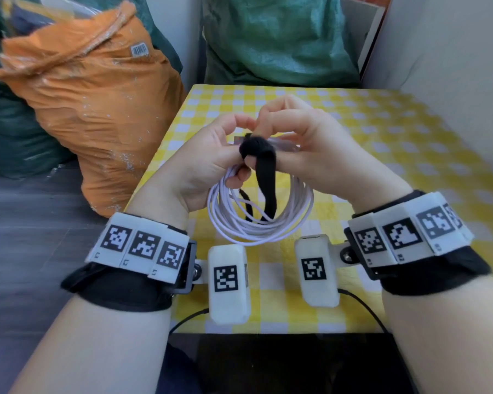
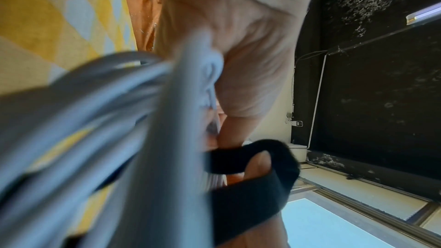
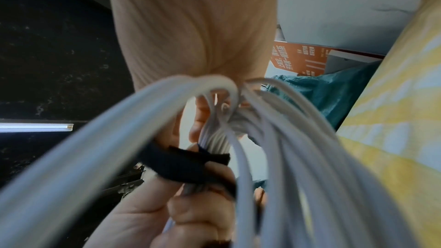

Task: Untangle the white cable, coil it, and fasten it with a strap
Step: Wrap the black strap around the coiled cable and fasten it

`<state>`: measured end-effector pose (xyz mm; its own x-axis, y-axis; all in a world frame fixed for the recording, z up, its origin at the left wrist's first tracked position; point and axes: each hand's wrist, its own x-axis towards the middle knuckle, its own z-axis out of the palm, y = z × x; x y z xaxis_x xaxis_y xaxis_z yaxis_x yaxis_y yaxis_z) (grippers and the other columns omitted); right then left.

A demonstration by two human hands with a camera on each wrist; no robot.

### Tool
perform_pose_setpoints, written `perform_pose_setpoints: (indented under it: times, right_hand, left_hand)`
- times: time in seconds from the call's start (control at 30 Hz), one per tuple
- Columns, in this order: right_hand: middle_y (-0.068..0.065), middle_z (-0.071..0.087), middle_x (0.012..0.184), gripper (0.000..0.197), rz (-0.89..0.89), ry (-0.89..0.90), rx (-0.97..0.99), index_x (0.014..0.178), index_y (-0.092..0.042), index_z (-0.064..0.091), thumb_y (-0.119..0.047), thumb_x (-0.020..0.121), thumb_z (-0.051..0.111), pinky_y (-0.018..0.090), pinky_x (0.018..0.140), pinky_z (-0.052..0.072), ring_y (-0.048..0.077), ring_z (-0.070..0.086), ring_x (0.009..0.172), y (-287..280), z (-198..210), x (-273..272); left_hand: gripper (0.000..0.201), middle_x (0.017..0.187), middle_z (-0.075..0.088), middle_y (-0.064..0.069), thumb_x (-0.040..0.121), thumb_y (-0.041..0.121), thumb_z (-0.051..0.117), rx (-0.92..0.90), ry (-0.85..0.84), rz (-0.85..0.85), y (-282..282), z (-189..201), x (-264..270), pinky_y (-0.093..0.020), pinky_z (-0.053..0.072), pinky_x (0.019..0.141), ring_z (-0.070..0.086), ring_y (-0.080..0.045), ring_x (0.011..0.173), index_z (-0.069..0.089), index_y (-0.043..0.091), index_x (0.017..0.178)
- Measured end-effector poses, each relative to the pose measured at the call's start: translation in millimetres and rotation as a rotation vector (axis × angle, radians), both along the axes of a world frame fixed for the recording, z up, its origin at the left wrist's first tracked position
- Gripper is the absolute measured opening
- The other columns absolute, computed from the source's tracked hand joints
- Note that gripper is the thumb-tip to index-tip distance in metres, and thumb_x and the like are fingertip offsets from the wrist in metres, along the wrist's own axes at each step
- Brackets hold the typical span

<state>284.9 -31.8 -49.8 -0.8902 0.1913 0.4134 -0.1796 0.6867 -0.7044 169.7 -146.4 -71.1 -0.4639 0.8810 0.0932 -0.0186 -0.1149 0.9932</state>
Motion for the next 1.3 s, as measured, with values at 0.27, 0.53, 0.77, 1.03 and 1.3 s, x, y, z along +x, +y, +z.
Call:
perform_pose_setpoints:
  times: [0.27,0.53,0.77,1.03,1.3]
  right_hand:
    - [0.018,0.061,0.083,0.024,-0.1,0.055,-0.307,0.095,0.014,0.06,-0.009,0.086,0.061,0.052,0.079,0.051,0.022,0.058,0.078,3,3,1]
    - [0.013,0.065,0.074,0.014,-0.248,-0.012,-0.458,0.089,0.003,0.067,-0.01,0.09,0.061,0.02,0.056,0.042,0.013,0.054,0.064,5,1,-1]
    - [0.024,0.064,0.081,0.021,-0.329,-0.159,-0.549,0.08,0.005,0.066,-0.016,0.084,0.067,0.043,0.068,0.044,0.027,0.054,0.073,7,-7,-7]
    - [-0.009,0.043,0.032,0.026,-0.459,-0.298,-0.521,0.066,-0.012,0.054,-0.022,0.089,0.061,0.014,0.034,0.027,0.006,0.034,0.027,10,-7,-5]
    - [-0.001,0.056,0.067,0.015,-0.253,-0.203,-0.471,0.083,-0.014,0.056,-0.025,0.088,0.064,0.025,0.058,0.042,0.013,0.051,0.058,4,3,4]
  left_hand:
    - [0.022,0.07,0.063,-0.011,0.081,0.02,0.068,-0.142,0.065,-0.102,-5,1,-1,-0.015,0.031,0.038,0.044,-0.01,0.045,0.066,0.011,0.101]
    - [0.036,0.079,0.06,-0.018,0.085,0.013,0.051,-0.118,0.035,-0.213,-9,2,-4,-0.017,0.034,0.038,0.043,-0.012,0.046,0.056,0.015,0.121]
    - [0.03,0.067,0.058,-0.005,0.087,0.003,0.045,-0.001,0.014,-0.259,-12,5,1,-0.019,0.028,0.038,0.042,-0.013,0.045,0.048,0.024,0.108]
    - [0.029,0.073,0.06,0.001,0.08,0.002,0.065,-0.056,0.185,-0.113,-11,4,3,-0.022,0.024,0.043,0.037,-0.012,0.05,0.061,0.016,0.105]
    - [0.018,0.072,0.055,0.004,0.089,0.003,0.059,-0.092,0.141,0.013,-4,0,-1,-0.017,0.029,0.041,0.043,-0.008,0.056,0.059,0.014,0.102]
